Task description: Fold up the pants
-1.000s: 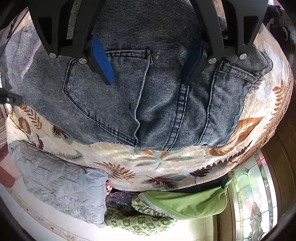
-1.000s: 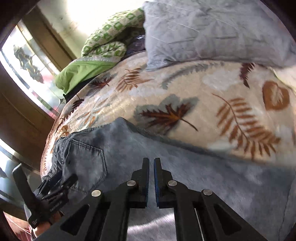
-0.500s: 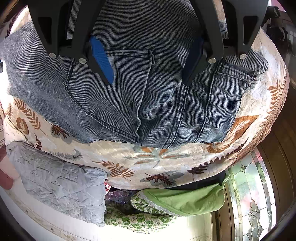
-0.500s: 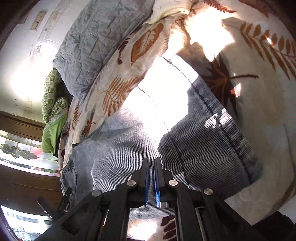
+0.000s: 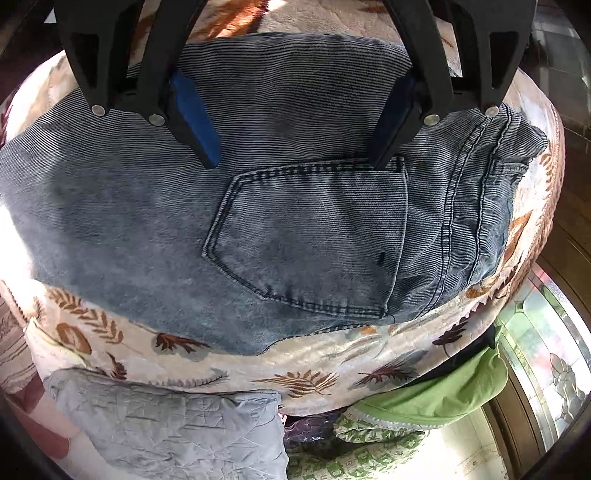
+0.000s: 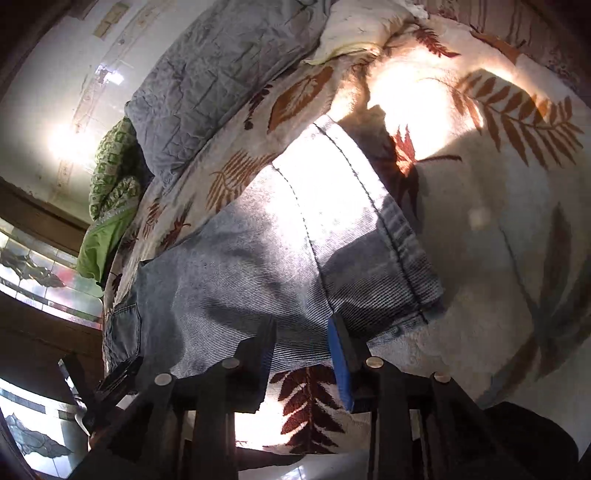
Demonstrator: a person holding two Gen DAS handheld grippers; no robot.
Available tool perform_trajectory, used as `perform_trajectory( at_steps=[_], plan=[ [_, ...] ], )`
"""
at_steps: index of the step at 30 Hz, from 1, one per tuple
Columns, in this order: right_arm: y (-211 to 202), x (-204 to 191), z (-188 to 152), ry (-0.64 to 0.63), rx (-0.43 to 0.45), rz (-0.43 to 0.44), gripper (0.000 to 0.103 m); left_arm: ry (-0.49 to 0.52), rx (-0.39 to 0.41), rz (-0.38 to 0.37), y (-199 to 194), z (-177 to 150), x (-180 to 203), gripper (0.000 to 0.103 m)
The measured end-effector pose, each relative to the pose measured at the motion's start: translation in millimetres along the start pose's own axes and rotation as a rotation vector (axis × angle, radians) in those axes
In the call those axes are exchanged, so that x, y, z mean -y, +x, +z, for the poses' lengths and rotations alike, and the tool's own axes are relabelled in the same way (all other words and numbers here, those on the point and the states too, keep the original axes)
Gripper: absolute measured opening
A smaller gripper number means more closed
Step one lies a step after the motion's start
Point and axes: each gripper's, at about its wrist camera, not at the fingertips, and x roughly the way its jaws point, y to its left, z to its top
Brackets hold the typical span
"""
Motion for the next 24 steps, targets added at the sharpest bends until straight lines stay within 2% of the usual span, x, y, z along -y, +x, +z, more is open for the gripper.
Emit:
perform_trajectory(
  at_steps=[2,3,4,5,7,11,15,19,22,23,24],
  plan=[
    [-11,22,-5,0.127,0.024,0.108,0.035,-0.03,0.034,-0.078,-15,5,3,0.082],
    [-16,29,-8,0.166,0.03,0.109,0.037,-0.037,0.049,-0.101,-21,7,7,0.082],
    [-20,34,-10,0.194,0.035,0.089,0.052,-0.041,0.06,-0.12,-25,10,13,0.082],
    [-25,40,-13,0.225,0.053,0.071,0.063,-0.042,0.069,-0.138,-28,13,20,0.082],
    [-32,50,-14,0.278,0.093,0.089,0.063,-0.035,0.066,-0.171,-30,17,36,0.082],
    [-32,63,-4,0.317,0.095,0.148,0.063,-0.019,0.047,-0.238,-26,21,70,0.082],
    [-18,68,1,0.356,0.066,0.119,0.063,-0.008,0.019,-0.308,-20,22,99,0.082],
    [-15,69,3,0.392,0.085,0.126,0.063,-0.022,0.012,-0.337,-13,23,122,0.082],
    [-13,63,11,0.36,0.096,0.105,0.065,-0.003,-0.019,-0.337,-2,23,140,0.082],
    [-13,58,12,0.332,0.104,0.087,0.058,0.022,-0.026,-0.317,3,21,147,0.082],
    [-14,54,13,0.3,0.11,0.053,0.047,0.062,-0.038,-0.26,8,18,154,0.082]
  ],
)
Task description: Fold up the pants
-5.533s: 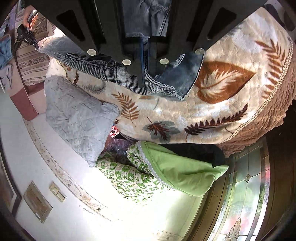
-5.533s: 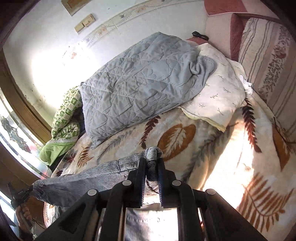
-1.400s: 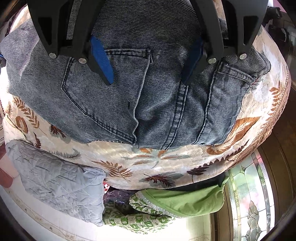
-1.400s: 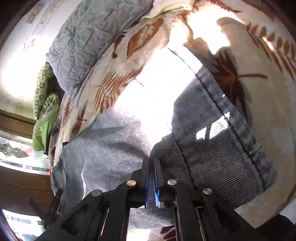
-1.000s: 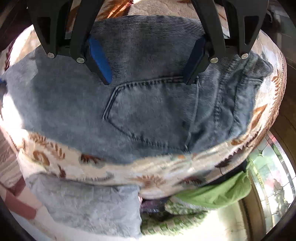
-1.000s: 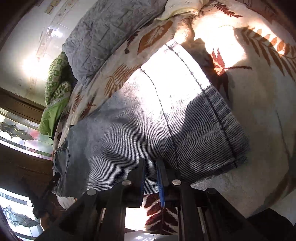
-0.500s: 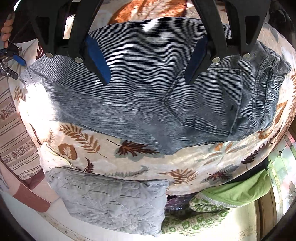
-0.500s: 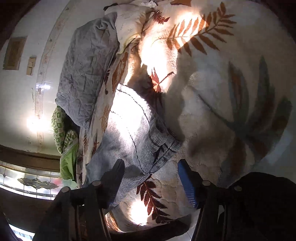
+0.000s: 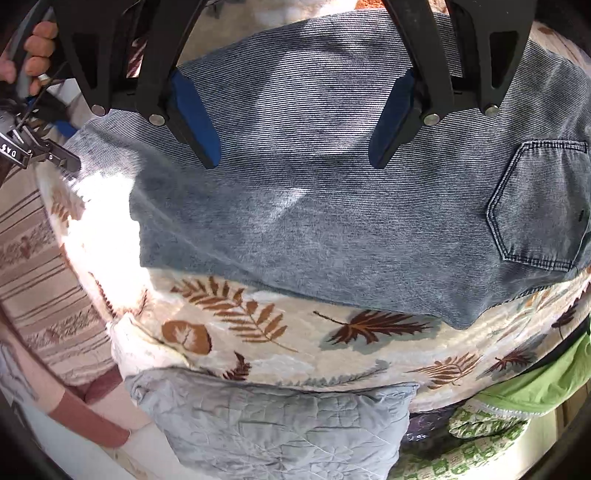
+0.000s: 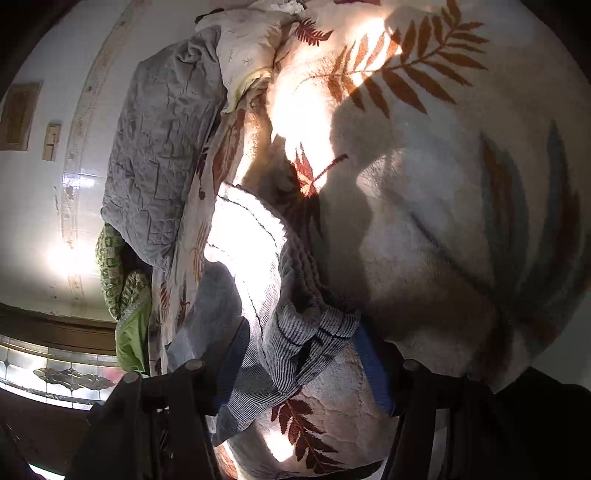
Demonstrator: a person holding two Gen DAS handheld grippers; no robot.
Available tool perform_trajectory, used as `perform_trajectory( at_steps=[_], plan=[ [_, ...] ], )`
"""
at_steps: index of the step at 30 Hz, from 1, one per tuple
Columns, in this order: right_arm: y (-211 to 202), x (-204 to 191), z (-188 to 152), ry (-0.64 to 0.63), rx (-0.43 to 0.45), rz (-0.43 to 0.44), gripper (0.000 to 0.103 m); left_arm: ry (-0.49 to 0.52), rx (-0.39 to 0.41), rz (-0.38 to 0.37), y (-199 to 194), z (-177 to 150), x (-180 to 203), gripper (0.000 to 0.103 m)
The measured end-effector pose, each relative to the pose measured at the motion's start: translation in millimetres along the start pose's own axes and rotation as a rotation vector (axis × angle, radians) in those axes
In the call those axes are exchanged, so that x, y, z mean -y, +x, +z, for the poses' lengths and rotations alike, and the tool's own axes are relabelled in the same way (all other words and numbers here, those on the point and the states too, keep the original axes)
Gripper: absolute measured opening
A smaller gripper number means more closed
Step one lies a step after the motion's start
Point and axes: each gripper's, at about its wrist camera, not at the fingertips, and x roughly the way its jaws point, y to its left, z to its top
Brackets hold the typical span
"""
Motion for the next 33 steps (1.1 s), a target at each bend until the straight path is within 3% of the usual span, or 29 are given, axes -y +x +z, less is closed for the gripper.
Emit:
perform_trajectory(
  at_steps=[1,2,4,7,9,11,12,15,19,21,25,29,33],
  plan=[
    [2,-2,0,-0.021,-0.001,-0.031,0.032,0.047,-0.031,0.076,10,-3,5,0.082],
    [4,-3,0,-0.03,-0.009,-0.046,0.03,0.101,-0.061,0.122,18,-6,10,0.083],
    [5,-9,-1,-0.087,-0.001,-0.085,0.029,0.15,-0.021,0.152,9,-7,15,0.084],
    [4,-22,-6,-0.169,0.028,-0.14,0.028,0.125,0.017,0.106,-9,-4,12,0.084],
    [2,-27,-7,-0.198,0.037,-0.154,0.028,0.142,0.037,0.129,-13,-4,13,0.084],
    [0,-35,-9,-0.234,0.045,-0.171,0.026,0.203,-0.073,0.148,13,-10,17,0.084],
    [-2,-40,-11,-0.253,0.051,-0.178,0.026,0.205,-0.053,0.138,18,-13,14,0.086],
    [-14,-64,-15,-0.329,0.085,-0.184,0.025,0.163,-0.037,0.097,14,-10,7,0.085],
    [-25,-111,-31,-0.47,0.127,-0.182,0.025,0.067,-0.022,0.025,-2,-5,-13,0.053],
    [-27,-137,-45,-0.542,0.141,-0.163,0.025,-0.013,0.006,-0.02,-16,-4,-34,0.053],
    [-17,-192,-82,-0.682,0.14,-0.106,0.024,-0.124,0.063,-0.017,-43,-8,-82,0.053],
    [14,-232,-132,-0.807,0.083,-0.051,0.024,-0.226,0.121,0.017,-71,-20,-131,0.053],
    [62,-249,-185,-0.901,-0.032,-0.02,0.024,-0.31,0.143,0.056,-88,-30,-170,0.053]
  ],
)
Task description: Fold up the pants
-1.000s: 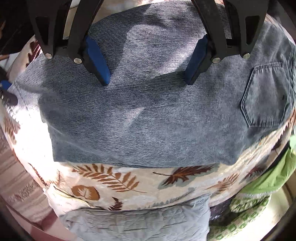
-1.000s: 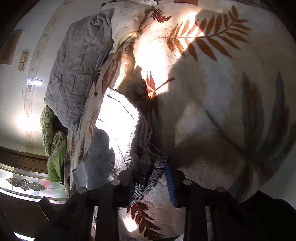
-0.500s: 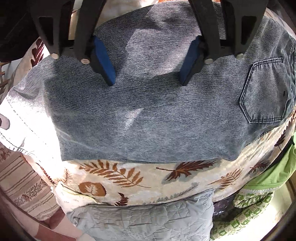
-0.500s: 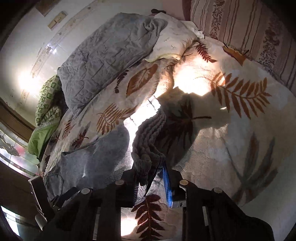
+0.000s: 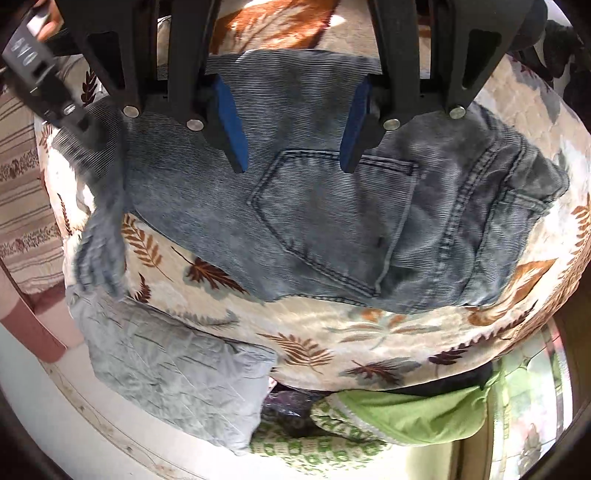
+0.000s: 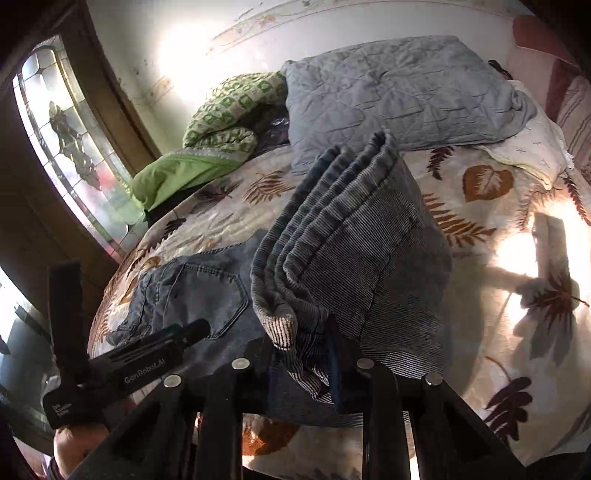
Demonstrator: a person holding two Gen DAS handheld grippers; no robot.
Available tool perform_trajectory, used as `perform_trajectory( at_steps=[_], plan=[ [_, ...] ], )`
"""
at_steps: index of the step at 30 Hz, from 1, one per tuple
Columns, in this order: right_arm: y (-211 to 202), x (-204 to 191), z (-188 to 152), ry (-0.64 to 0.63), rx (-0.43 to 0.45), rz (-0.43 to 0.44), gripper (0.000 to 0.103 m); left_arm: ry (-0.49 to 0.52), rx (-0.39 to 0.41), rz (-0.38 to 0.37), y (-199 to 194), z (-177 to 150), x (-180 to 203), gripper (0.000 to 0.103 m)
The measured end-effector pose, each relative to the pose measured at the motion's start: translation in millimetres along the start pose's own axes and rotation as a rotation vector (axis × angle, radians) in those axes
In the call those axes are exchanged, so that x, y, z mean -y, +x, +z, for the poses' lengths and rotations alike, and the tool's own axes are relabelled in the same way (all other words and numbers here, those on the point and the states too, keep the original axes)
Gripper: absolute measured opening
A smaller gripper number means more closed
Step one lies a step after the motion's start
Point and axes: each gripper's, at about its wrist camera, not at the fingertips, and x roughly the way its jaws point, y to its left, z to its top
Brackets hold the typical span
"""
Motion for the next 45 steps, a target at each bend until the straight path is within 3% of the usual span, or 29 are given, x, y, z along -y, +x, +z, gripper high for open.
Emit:
perform_trajectory(
  at_steps=[3,4,5,6,7,8,11,14,16,17,18,19,23,28,31,34,35,37,39,40,41,43,45],
  plan=[
    [47,-12,-25,-0.006,-0.077,0.053,0.029,-0.025,0.005,0.02,-4,1,-13,0.053],
    [68,-12,-33,-0.019,-0.132,0.069,0.04,-0.029,-0.001,0.018,-4,1,-14,0.053],
    [79,-10,-40,-0.004,-0.171,0.083,0.043,-0.026,-0.004,0.009,-4,1,-13,0.053],
    [71,-7,-43,0.008,-0.114,0.105,0.046,-0.015,0.001,0.003,-6,1,-11,0.053],
    [62,-4,-44,0.024,-0.097,0.151,0.062,-0.002,0.006,0.001,-9,1,-7,0.053],
    [55,1,-44,0.051,-0.106,0.197,0.067,0.008,0.012,-0.006,-11,2,-1,0.053],
    [30,28,-41,0.173,-0.069,0.293,0.067,0.037,0.028,-0.055,-18,2,21,0.053],
    [15,70,-41,0.323,-0.012,0.299,0.067,0.115,0.018,-0.088,-10,-5,52,0.061],
    [28,99,-49,0.416,-0.08,0.26,0.067,0.204,-0.058,-0.02,16,-17,70,0.064],
    [38,113,-55,0.472,-0.144,0.267,0.065,0.269,-0.131,0.034,38,-27,77,0.064],
    [38,121,-57,0.502,-0.135,0.319,0.064,0.306,-0.191,0.083,57,-36,79,0.065],
    [34,127,-55,0.524,-0.132,0.345,0.064,0.305,-0.132,0.081,54,-40,77,0.067],
    [14,135,-40,0.5,-0.078,0.333,0.064,0.307,-0.134,0.089,51,-38,77,0.067],
    [31,142,12,0.466,-0.066,0.346,0.064,0.31,-0.12,0.08,51,-37,73,0.067],
    [59,149,41,0.418,-0.135,0.212,0.064,0.304,-0.118,0.07,51,-39,72,0.067],
    [97,155,55,0.376,-0.228,0.179,0.064,0.304,-0.109,0.062,50,-40,71,0.067],
    [104,157,57,0.366,-0.239,0.145,0.064,0.305,-0.106,0.057,50,-41,70,0.067],
    [113,167,55,0.398,-0.244,0.164,0.064,0.307,-0.1,0.048,50,-42,69,0.067],
    [118,171,54,0.409,-0.234,0.208,0.053,0.309,-0.095,0.042,50,-42,68,0.068],
    [119,172,55,0.404,-0.231,0.214,0.03,0.309,-0.093,0.04,50,-42,68,0.068],
    [118,171,54,0.398,-0.226,0.205,0.018,0.308,-0.093,0.039,50,-42,68,0.068],
    [113,161,61,0.341,-0.2,0.162,0.011,0.297,-0.096,0.033,50,-40,68,0.069],
    [102,147,67,0.271,-0.149,0.091,0.011,0.273,-0.094,0.02,47,-37,68,0.069]
  ],
)
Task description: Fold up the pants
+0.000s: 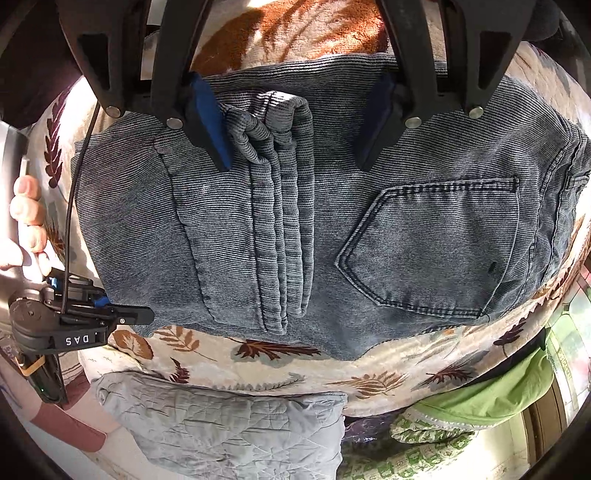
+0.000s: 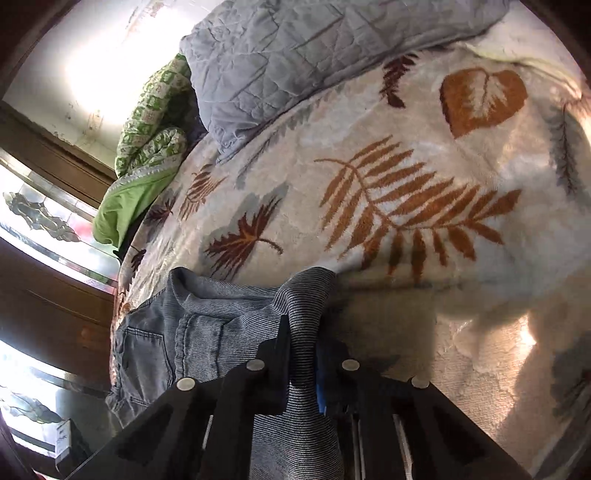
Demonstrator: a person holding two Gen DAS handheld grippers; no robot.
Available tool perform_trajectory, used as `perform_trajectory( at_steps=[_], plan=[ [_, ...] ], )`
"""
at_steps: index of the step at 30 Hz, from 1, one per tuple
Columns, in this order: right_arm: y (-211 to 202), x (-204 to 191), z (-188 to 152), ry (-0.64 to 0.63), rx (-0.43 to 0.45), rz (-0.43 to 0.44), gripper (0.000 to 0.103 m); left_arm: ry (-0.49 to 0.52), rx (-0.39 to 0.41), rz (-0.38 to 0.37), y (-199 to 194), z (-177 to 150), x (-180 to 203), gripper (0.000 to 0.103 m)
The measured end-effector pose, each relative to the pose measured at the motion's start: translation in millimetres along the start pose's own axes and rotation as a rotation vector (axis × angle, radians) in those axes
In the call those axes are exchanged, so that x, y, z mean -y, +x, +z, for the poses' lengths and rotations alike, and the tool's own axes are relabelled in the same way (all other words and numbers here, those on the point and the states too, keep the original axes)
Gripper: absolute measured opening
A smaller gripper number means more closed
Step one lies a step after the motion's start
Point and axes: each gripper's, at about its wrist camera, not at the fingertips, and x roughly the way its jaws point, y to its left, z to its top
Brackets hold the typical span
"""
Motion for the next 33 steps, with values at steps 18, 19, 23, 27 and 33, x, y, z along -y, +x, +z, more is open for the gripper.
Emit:
perform_trajectory(
  at_steps=[18,19,23,27,33],
  plan=[
    [-72,22,-85,0.065,-0.018,-0.005,0.059,0.002,0.01,0.011,3,-2,1,0.072],
    [-68,28,-92,0.087,-0.043,0.017,0.059,0.002,0.011,0.014,2,-2,1,0.072],
    [-57,37,-110,0.137,-0.079,0.072,0.059,0.003,0.014,0.013,2,-3,1,0.073],
    [-50,31,-115,0.148,-0.112,0.124,0.059,-0.002,0.016,0.014,3,-3,1,0.073],
    [-59,10,-123,0.032,-0.059,0.009,0.014,-0.06,0.015,-0.061,-5,0,-9,0.073]
  ],
)
